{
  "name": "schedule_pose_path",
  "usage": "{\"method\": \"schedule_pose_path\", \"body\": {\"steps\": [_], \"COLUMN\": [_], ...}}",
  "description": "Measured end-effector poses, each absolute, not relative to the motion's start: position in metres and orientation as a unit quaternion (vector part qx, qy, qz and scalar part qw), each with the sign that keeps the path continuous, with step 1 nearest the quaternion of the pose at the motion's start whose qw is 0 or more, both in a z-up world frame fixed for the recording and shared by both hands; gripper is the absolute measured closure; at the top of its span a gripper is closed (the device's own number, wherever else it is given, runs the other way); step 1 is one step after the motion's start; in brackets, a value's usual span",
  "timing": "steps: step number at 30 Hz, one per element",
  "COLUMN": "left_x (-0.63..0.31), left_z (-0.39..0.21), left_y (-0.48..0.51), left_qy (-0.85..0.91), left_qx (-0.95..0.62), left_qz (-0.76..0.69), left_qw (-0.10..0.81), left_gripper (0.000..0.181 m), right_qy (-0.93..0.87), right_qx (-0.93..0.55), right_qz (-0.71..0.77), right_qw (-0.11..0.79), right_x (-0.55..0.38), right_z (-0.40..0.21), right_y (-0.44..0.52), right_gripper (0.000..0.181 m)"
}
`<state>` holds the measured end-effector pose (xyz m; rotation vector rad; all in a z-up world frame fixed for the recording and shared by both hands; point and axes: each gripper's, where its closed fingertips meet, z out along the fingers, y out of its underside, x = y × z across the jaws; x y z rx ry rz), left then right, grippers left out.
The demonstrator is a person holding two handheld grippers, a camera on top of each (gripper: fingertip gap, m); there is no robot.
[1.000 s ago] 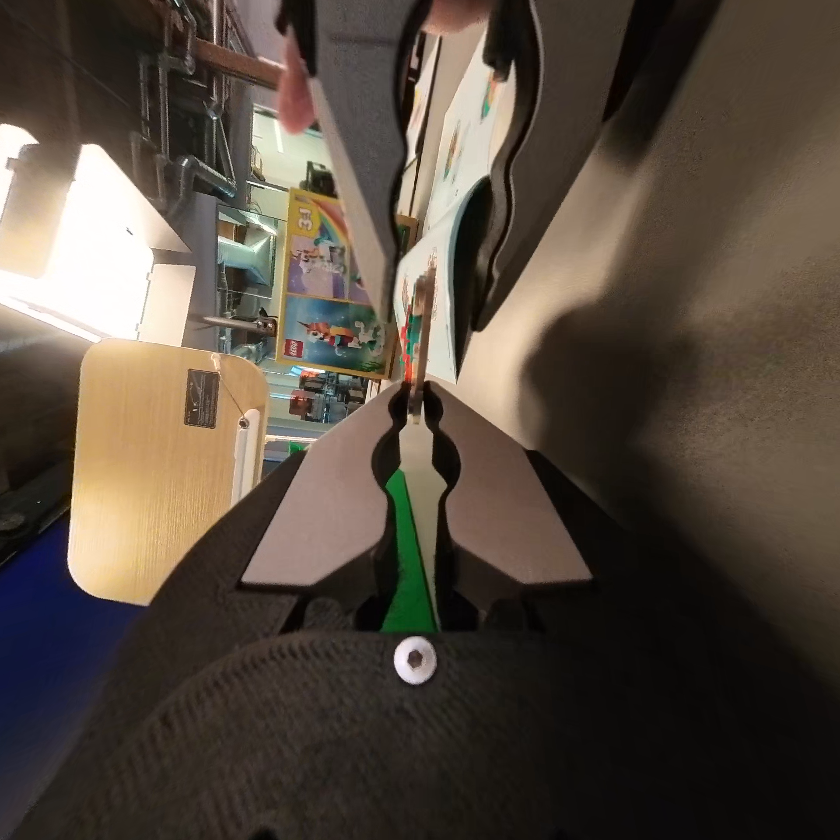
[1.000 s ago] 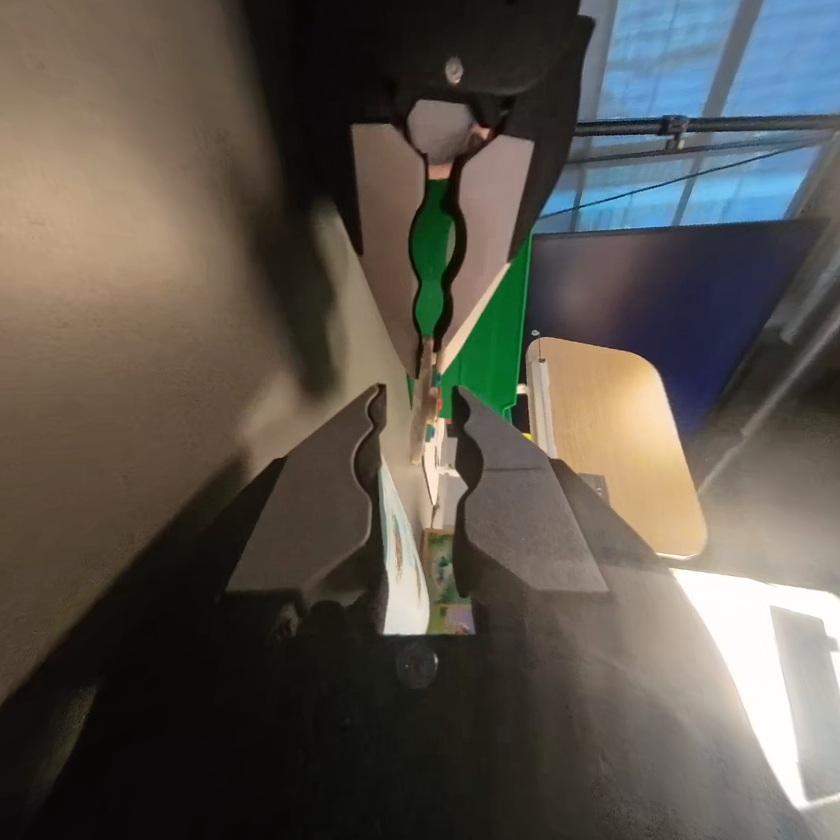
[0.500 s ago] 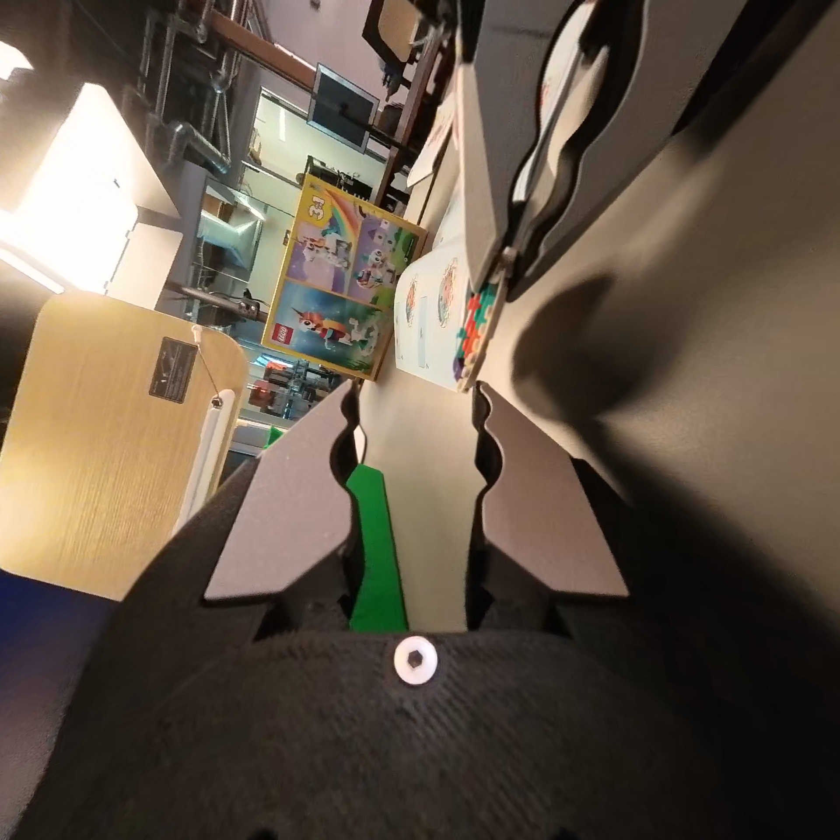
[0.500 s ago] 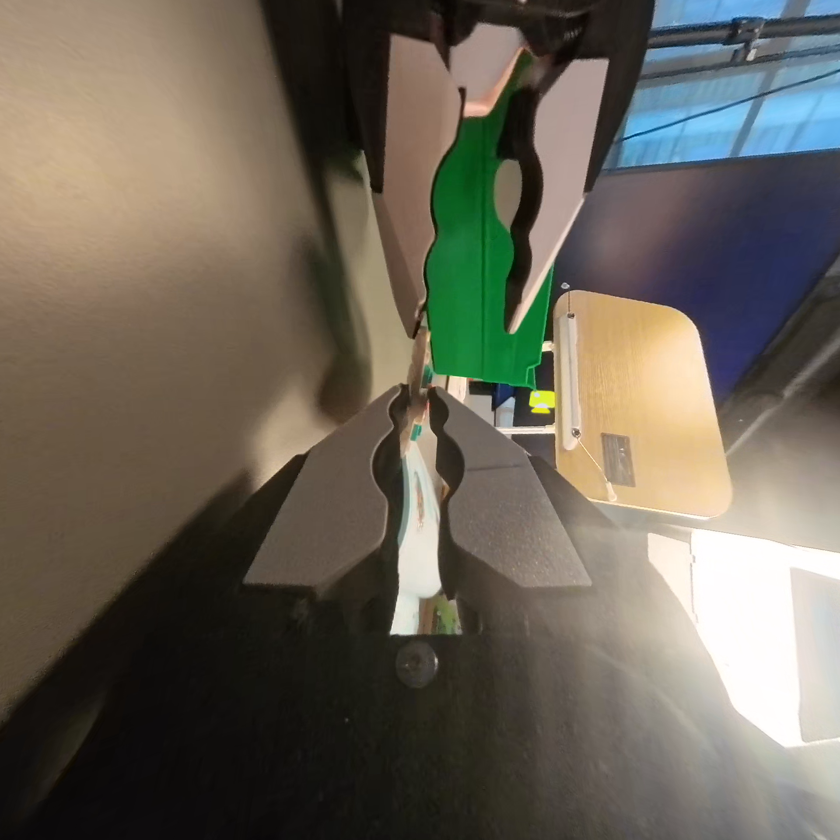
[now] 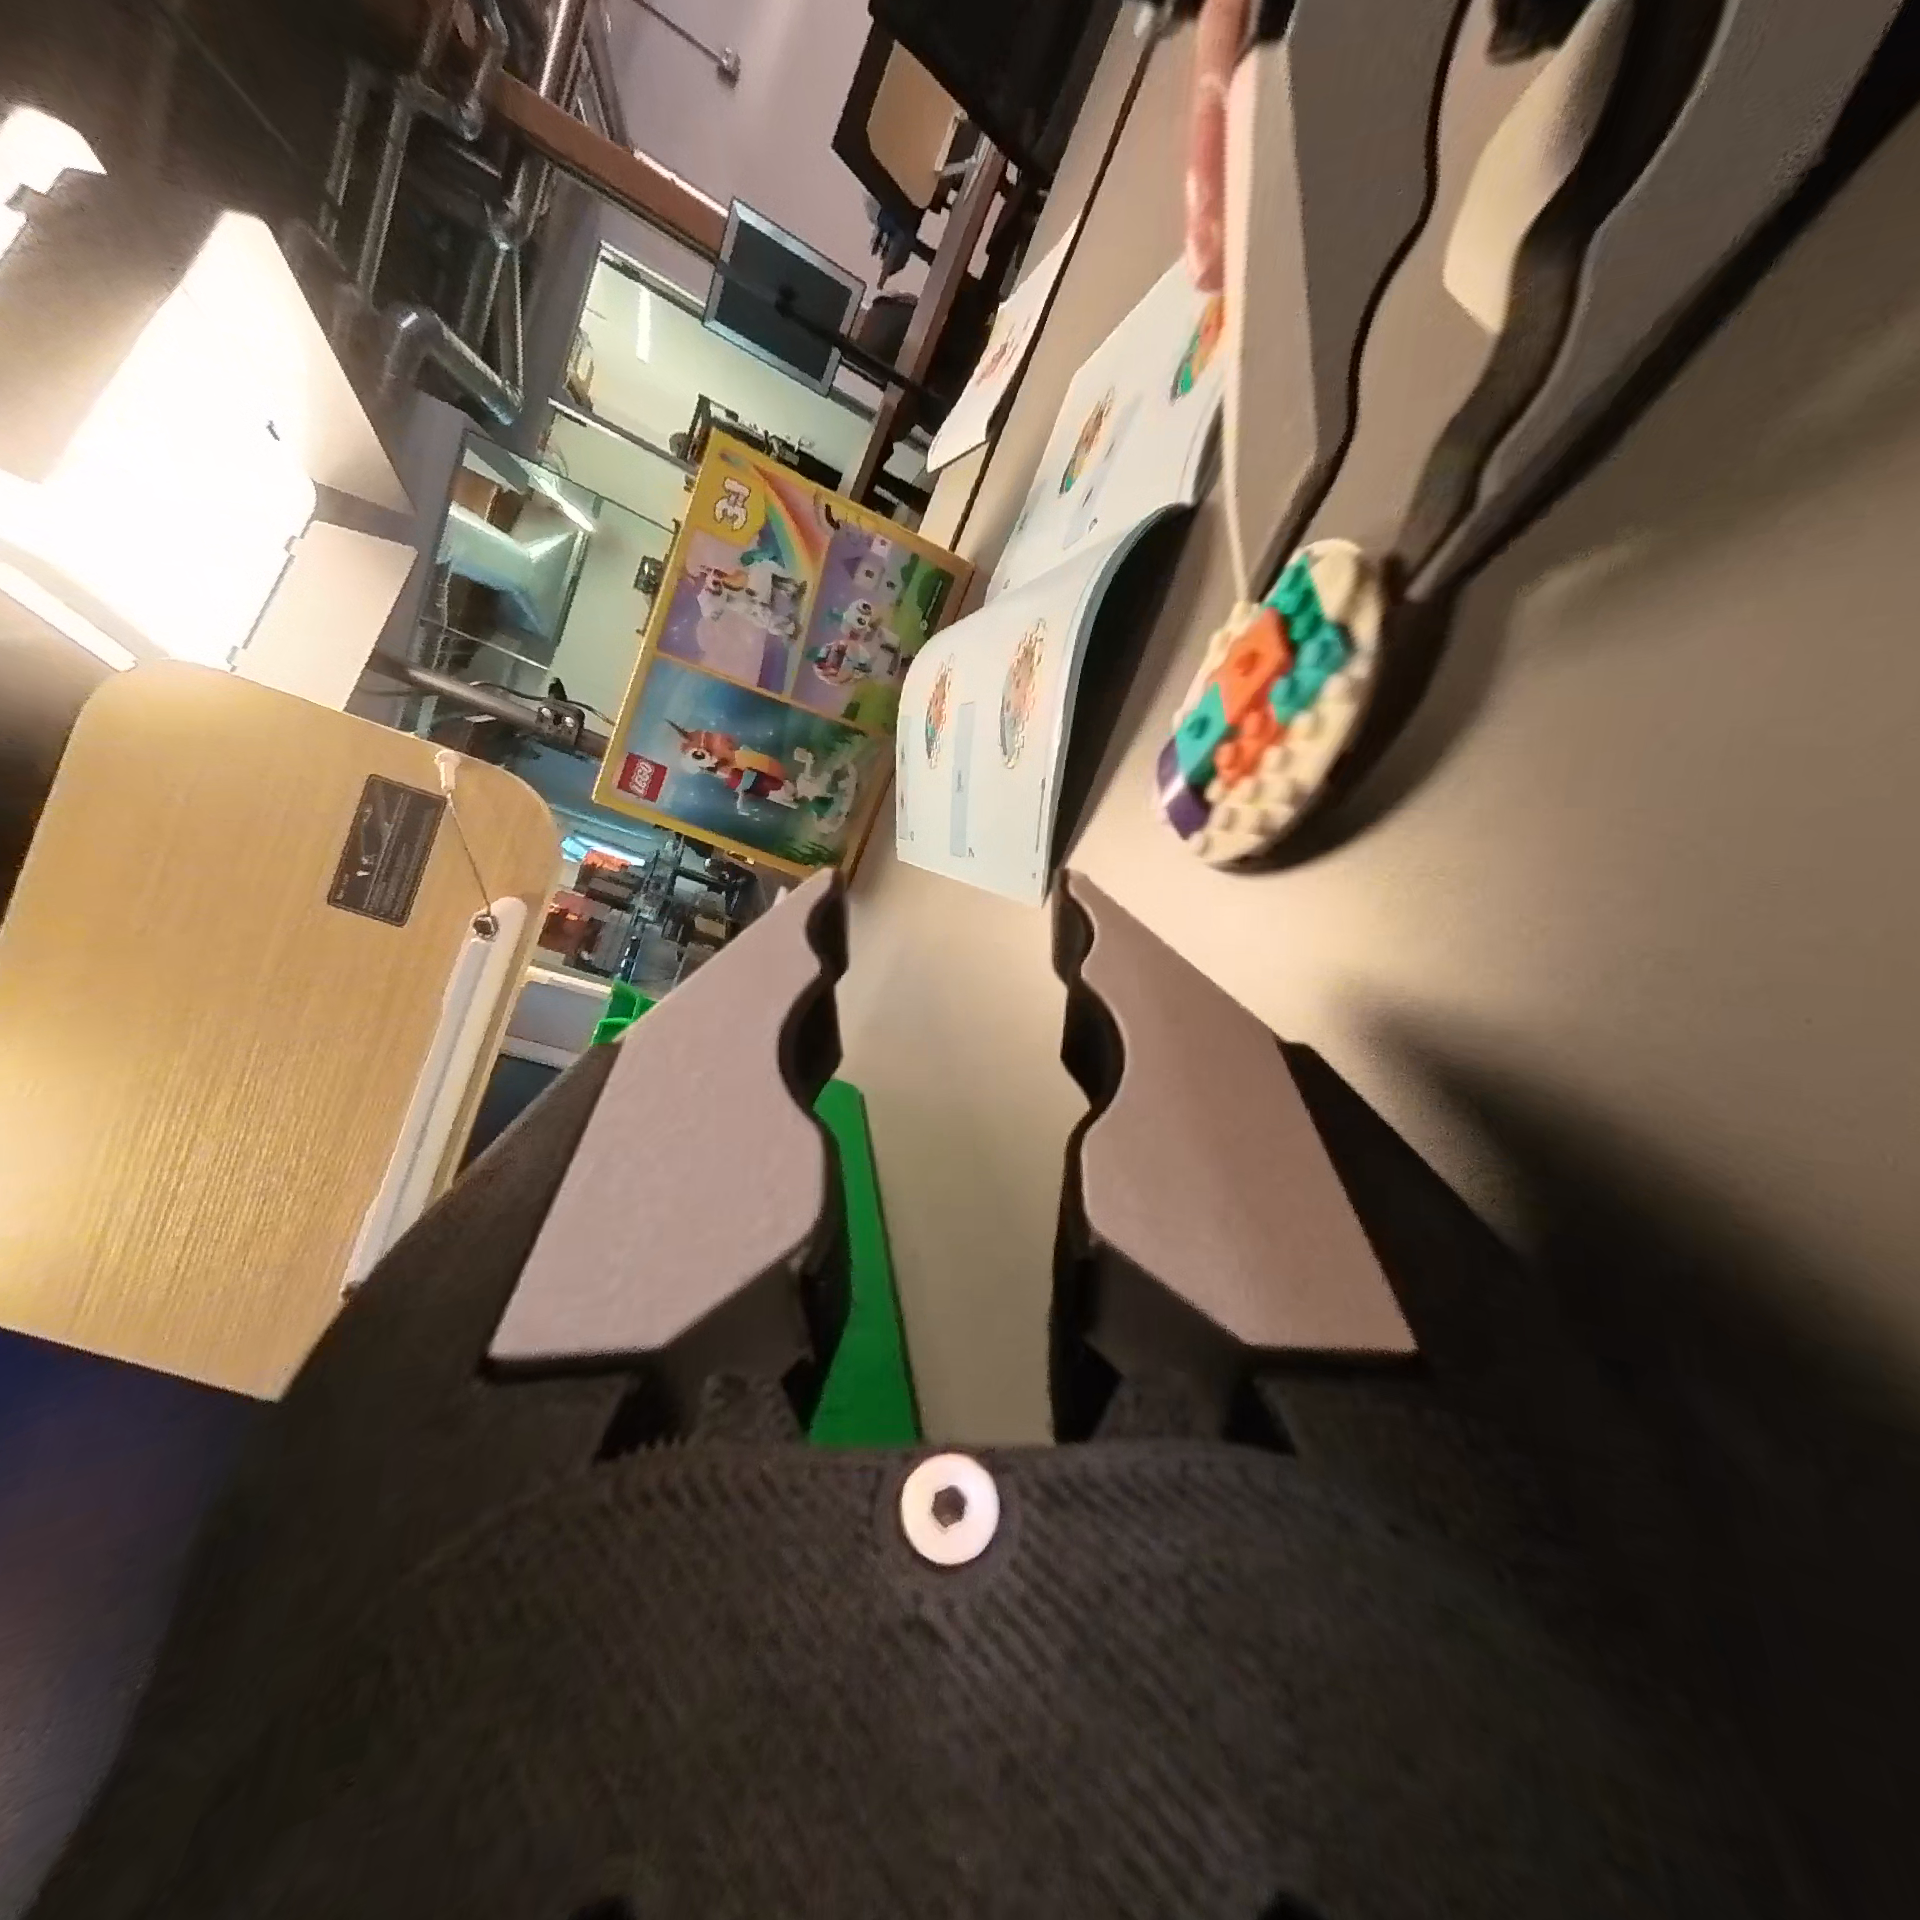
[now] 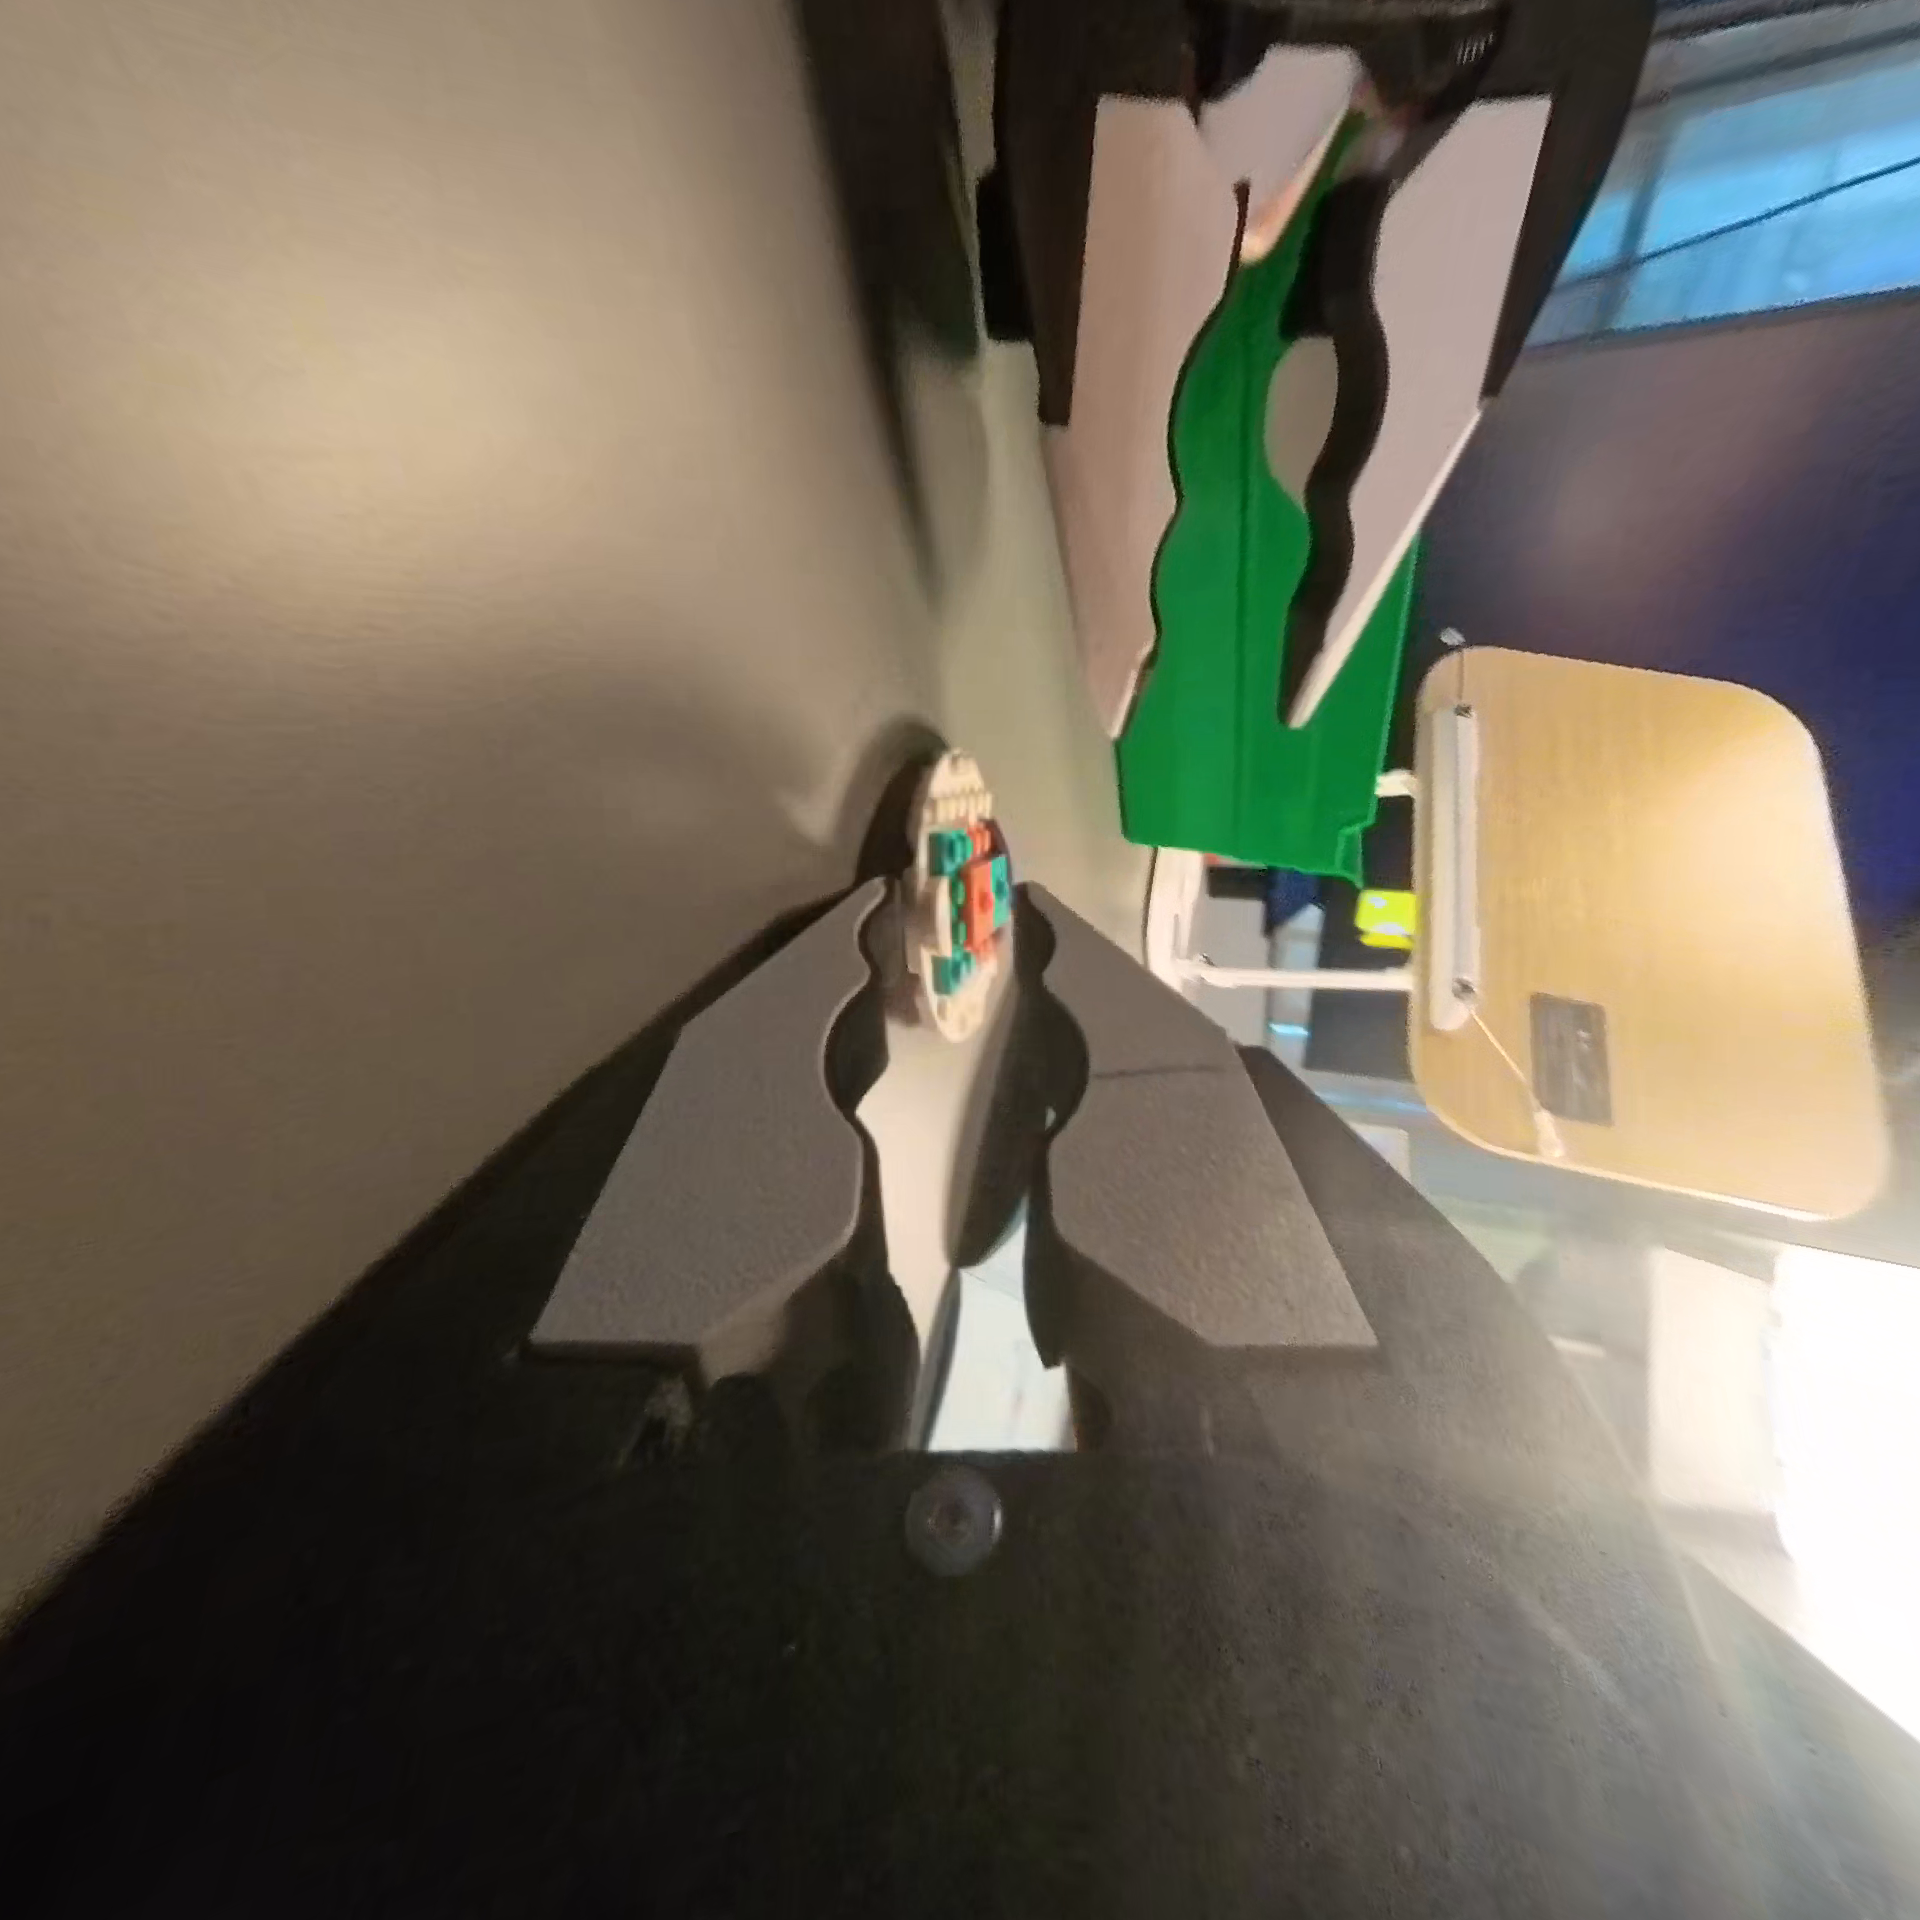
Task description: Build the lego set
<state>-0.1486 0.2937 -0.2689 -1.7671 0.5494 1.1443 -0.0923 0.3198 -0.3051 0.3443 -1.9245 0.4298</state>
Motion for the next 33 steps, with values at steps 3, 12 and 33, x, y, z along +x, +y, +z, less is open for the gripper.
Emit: {"method": "schedule_pose_path", "body": {"steps": [3,12,33], "left_x": [-0.145,-0.146,-0.102], "left_z": [-0.269,-0.262,-0.148], "left_y": [0.295,0.295,0.21], "left_qy": [0.229,0.212,0.088], "left_qx": [-0.717,-0.717,-0.681], "left_qz": [0.46,0.443,0.202], "left_qw": [0.471,0.495,0.698], "left_gripper": [0.146,0.147,0.149], "right_qy": [-0.821,-0.837,-0.568], "right_qx": [0.132,0.005,-0.303], "right_qz": [0.217,0.342,0.378], "right_qw": [0.51,0.426,0.665], "right_x": [-0.082,-0.073,-0.115], "right_z": [-0.302,-0.285,-0.199], "right_y": [0.32,0.34,0.488], "right_gripper": [0.148,0.131,0.151]}}
